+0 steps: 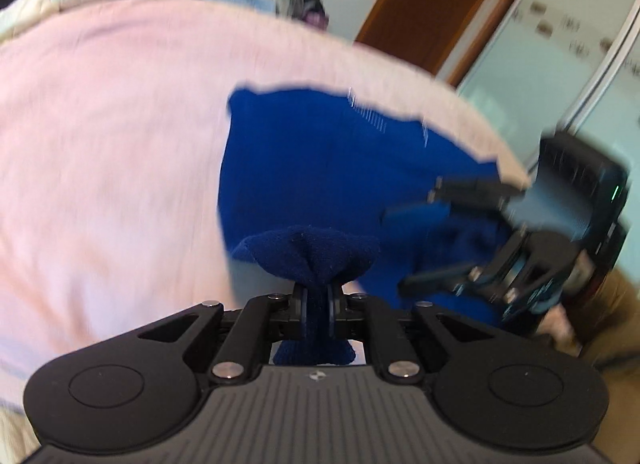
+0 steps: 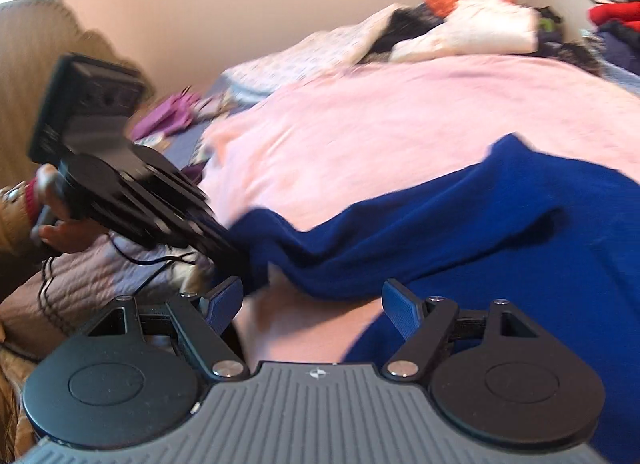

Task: Fold small clothes

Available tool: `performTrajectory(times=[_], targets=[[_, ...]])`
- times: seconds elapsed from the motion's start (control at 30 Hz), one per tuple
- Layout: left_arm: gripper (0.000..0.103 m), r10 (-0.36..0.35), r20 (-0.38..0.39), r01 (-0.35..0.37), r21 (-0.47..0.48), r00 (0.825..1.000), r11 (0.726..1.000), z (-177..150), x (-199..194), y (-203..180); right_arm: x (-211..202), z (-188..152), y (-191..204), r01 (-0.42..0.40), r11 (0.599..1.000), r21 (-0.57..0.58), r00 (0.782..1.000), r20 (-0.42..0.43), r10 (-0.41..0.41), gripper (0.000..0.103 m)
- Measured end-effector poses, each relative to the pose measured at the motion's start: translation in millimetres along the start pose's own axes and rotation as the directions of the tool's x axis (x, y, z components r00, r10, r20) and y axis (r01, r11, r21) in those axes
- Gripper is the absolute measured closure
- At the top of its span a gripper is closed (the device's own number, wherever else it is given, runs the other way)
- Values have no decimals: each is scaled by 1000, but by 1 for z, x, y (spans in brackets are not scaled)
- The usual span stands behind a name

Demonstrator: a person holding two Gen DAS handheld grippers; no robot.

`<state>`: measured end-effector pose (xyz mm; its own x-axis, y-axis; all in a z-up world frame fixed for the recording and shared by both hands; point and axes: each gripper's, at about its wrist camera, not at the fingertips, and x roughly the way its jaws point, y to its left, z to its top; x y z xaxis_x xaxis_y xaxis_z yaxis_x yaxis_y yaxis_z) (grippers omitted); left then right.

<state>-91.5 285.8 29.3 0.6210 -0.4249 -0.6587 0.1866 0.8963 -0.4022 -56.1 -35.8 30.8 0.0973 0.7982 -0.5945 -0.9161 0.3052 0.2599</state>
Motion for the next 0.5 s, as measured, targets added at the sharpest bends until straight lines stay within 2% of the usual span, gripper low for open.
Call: performTrajectory(times=[0.13, 0.27, 0.37, 0.5], targets=[[94, 8, 53, -9, 22, 999, 1000, 40, 7, -10, -18, -1, -27, 77, 995, 58, 995, 55, -81, 21], [94, -5, 75, 2, 48, 997, 999, 84, 28, -26, -41, -9, -57, 171, 976, 135, 977, 103, -185, 21], [94, -37, 89, 27, 106, 995, 994, 113, 39, -47, -62, -20, -84, 274, 938, 214, 944, 129, -305, 21], [94, -105, 105, 82, 204, 989, 975, 150, 56, -93, -94, -43, -122, 362, 866, 346, 888, 153, -433, 20]])
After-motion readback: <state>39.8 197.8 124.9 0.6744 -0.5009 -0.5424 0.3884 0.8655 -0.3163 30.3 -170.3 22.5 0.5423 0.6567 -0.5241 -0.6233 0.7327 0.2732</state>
